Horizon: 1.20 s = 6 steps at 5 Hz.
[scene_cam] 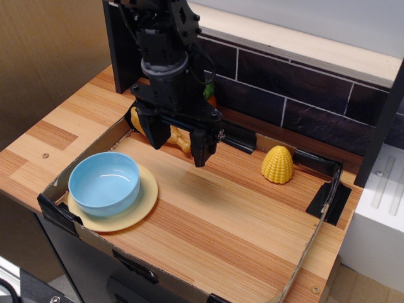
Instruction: Take bowl off plate
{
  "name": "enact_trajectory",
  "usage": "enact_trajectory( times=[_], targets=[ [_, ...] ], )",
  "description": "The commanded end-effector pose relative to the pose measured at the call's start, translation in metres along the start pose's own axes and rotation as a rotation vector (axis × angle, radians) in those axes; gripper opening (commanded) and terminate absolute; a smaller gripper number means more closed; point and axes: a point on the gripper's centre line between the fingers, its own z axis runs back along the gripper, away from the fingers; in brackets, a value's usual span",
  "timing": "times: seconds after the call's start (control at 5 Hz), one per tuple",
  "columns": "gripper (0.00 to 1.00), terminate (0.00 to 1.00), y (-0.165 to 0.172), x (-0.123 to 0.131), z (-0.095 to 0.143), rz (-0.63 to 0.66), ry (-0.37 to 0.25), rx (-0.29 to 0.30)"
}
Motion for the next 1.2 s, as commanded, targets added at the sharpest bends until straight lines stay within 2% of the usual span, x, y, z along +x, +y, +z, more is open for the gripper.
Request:
enact_trajectory(
  times=[0.0,0.4,0.6,0.8,1.0],
  targets=[
    [1.0,0.0,0.0,0.0,0.0,0.0,0.0,0.0],
    [1.0,0.0,0.021,-0.021,0.009,0.119,-0.04,0.004],
    [1.0,0.0,0.028,-0.03,0.015,0.138,-0.063,0.041],
    [1.0,0.0,0.035,-0.037,0.002,0.198,-0.027,0.05],
    [1.0,0.0,0.034,-0.045,-0.008,0.247,0.003,0.088]
  ],
)
